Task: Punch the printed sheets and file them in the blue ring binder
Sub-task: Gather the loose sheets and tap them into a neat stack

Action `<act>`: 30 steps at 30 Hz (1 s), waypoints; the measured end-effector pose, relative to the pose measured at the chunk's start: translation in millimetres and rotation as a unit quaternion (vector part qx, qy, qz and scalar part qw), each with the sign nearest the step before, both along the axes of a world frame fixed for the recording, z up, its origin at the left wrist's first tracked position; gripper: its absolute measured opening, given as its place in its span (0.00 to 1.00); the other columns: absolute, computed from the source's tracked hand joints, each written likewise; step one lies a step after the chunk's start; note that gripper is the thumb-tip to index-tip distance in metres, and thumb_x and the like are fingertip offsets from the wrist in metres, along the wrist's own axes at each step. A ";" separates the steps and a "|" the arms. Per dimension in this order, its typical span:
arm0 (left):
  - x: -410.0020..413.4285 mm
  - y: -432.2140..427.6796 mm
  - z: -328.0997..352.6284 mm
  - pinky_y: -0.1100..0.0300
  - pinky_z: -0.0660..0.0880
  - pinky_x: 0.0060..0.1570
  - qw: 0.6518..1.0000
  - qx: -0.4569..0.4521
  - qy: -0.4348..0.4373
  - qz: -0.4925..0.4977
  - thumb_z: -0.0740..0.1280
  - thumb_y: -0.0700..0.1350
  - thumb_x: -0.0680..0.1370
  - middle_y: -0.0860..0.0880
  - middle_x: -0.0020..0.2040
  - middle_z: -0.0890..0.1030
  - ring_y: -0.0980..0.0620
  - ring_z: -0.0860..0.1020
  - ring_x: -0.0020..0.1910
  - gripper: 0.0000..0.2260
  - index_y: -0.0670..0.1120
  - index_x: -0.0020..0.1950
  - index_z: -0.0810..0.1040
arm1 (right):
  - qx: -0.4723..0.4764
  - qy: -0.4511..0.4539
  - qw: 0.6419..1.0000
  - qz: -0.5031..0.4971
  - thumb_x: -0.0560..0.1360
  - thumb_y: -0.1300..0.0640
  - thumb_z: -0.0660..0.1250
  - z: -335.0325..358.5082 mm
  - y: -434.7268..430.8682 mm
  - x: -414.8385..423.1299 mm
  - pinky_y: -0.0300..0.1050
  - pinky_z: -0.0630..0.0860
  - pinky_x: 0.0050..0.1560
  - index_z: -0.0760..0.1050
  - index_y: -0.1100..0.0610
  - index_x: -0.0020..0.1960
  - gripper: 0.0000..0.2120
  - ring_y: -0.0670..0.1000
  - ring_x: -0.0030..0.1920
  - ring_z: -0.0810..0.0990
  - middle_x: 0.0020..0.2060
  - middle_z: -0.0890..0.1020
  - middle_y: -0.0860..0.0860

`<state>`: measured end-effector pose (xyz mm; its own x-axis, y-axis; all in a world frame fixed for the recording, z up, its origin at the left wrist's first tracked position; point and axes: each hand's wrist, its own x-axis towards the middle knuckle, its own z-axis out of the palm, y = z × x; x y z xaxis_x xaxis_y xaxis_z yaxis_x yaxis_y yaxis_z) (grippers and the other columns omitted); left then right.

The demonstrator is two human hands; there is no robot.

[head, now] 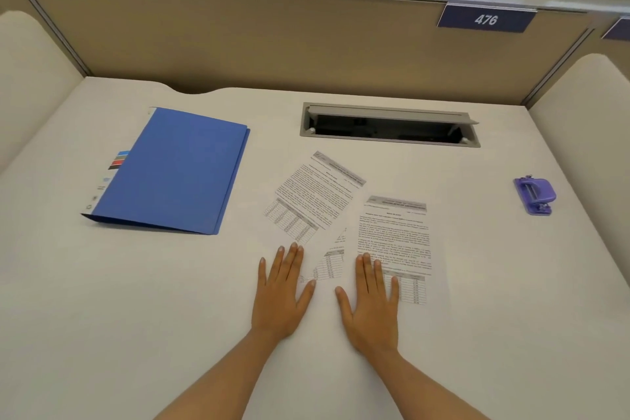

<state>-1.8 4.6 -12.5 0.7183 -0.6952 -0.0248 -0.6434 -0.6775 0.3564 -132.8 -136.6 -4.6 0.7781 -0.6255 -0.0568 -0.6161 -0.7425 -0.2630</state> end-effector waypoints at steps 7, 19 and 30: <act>-1.0 -0.1 0.2 0.47 0.43 0.75 1.000 -0.011 -0.001 0.000 0.51 0.60 0.80 0.55 0.79 0.51 0.55 0.46 0.78 0.29 0.50 0.79 0.51 | 0.011 -0.003 1.000 -0.002 0.78 0.37 0.45 2.1 0.7 -0.2 0.56 0.40 0.76 0.41 0.51 0.78 0.34 0.45 0.77 0.40 0.78 0.44 0.45; -11.5 3.6 6.3 0.43 0.47 0.74 0.998 -0.021 -0.030 -0.048 0.53 0.55 0.80 0.50 0.73 0.69 0.48 0.67 0.71 0.23 0.50 0.74 0.66 | 0.023 -0.019 1.000 -0.009 0.79 0.37 0.47 1.5 1.1 -0.2 0.55 0.38 0.75 0.44 0.51 0.78 0.34 0.45 0.77 0.42 0.78 0.46 0.45; -50.9 12.7 11.0 0.40 0.44 0.72 0.996 -0.004 -0.001 -0.094 0.47 0.60 0.81 0.53 0.76 0.61 0.52 0.61 0.74 0.26 0.52 0.77 0.58 | 0.036 -0.021 0.999 -0.004 0.79 0.38 0.45 4.7 1.2 -1.1 0.53 0.36 0.75 0.43 0.51 0.78 0.32 0.44 0.77 0.40 0.78 0.45 0.45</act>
